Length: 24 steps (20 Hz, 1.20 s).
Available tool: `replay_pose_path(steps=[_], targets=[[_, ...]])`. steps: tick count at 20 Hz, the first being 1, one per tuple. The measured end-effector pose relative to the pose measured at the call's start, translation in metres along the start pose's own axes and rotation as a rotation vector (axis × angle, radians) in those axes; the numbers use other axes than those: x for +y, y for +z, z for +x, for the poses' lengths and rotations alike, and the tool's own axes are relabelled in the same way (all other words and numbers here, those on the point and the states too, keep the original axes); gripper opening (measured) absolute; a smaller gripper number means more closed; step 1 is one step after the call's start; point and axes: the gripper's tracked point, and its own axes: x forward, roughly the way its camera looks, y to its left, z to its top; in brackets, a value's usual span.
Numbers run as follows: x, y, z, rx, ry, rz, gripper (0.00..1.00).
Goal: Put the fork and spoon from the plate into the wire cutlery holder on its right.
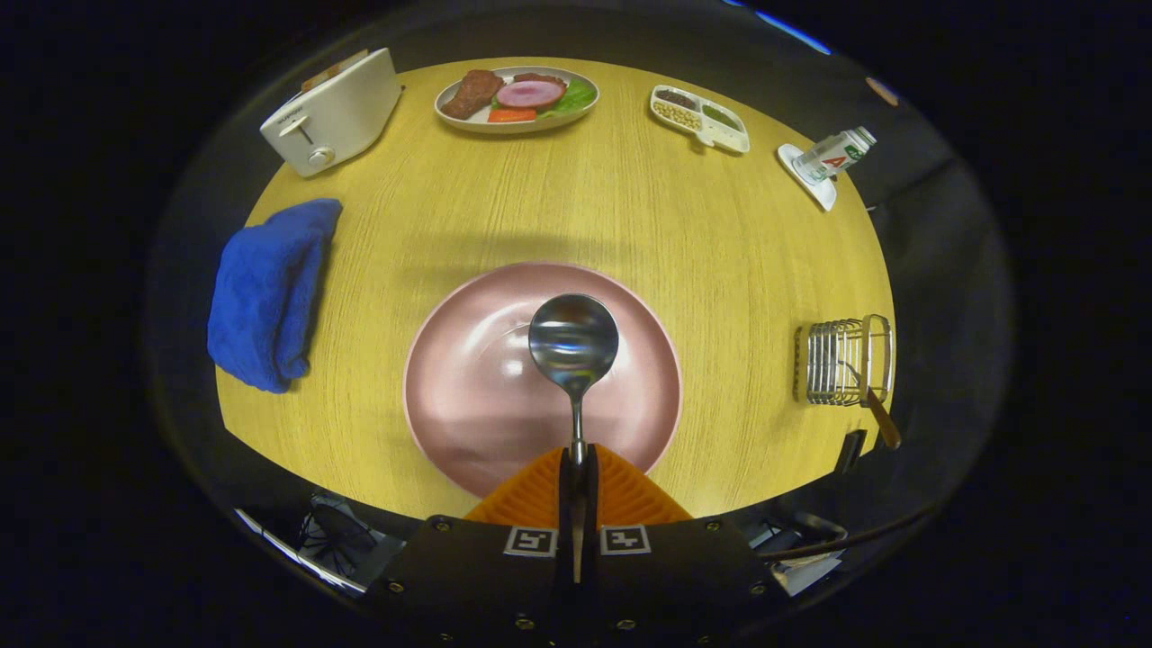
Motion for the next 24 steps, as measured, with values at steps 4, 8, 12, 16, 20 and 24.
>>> replay_pose_path(steps=[4, 8, 12, 16, 20, 24], targets=[[-0.027, 0.007, -0.015, -0.012, -0.044, 0.037, 0.03], [-0.055, 0.012, -0.028, -0.02, -0.076, 0.095, 0.03], [-0.093, 0.017, -0.039, -0.024, -0.11, 0.17, 0.03], [-0.14, 0.02, -0.049, -0.015, -0.155, 0.238, 0.03], [-0.183, 0.02, -0.051, 0.008, -0.192, 0.295, 0.03], [-0.225, 0.014, -0.054, 0.044, -0.237, 0.325, 0.03]])
